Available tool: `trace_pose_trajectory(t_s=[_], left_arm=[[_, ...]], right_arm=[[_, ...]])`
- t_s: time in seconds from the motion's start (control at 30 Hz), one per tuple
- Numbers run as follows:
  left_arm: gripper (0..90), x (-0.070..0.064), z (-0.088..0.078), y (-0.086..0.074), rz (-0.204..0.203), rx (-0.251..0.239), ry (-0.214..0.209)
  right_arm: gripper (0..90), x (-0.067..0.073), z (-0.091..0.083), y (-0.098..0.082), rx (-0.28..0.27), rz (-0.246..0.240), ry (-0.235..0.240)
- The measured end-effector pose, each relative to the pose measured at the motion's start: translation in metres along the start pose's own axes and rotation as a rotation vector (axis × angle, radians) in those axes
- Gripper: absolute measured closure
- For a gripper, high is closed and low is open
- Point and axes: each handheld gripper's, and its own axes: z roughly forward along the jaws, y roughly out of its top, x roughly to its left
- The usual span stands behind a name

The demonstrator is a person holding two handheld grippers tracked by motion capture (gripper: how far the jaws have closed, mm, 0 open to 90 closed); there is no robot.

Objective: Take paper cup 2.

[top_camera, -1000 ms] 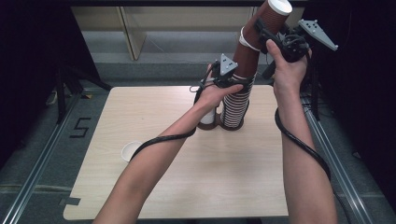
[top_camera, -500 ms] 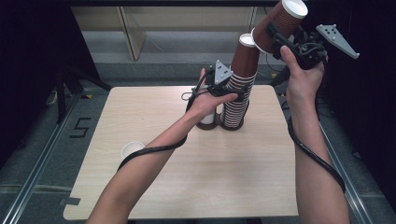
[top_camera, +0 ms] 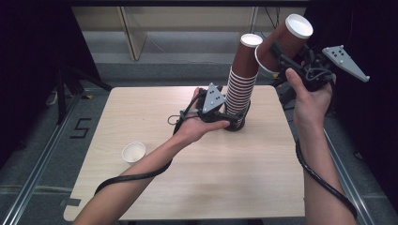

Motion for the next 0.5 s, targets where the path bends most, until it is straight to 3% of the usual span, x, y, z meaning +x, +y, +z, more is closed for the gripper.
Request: trace_pose_trajectory(t_s=[0.2, 0.27, 0.5], left_arm=[[1.2, -0.012, -0.018, -0.012, 0.011, 0.010, -0.033], [1.1, -0.014, -0.024, -0.016, 0.013, 0.018, -0.035], [1.0, -0.020, -0.047, -0.030, 0.040, 0.041, -0.044]], right_arm=[[19.6, 0.004, -0.016, -0.014, 0.033, -0.005, 0.005], [19.6, 0.003, -0.021, -0.018, 0.039, -0.029, 0.002], [19.6, 0.005, -0.039, -0.036, 0.080, -0.044, 0.007]])
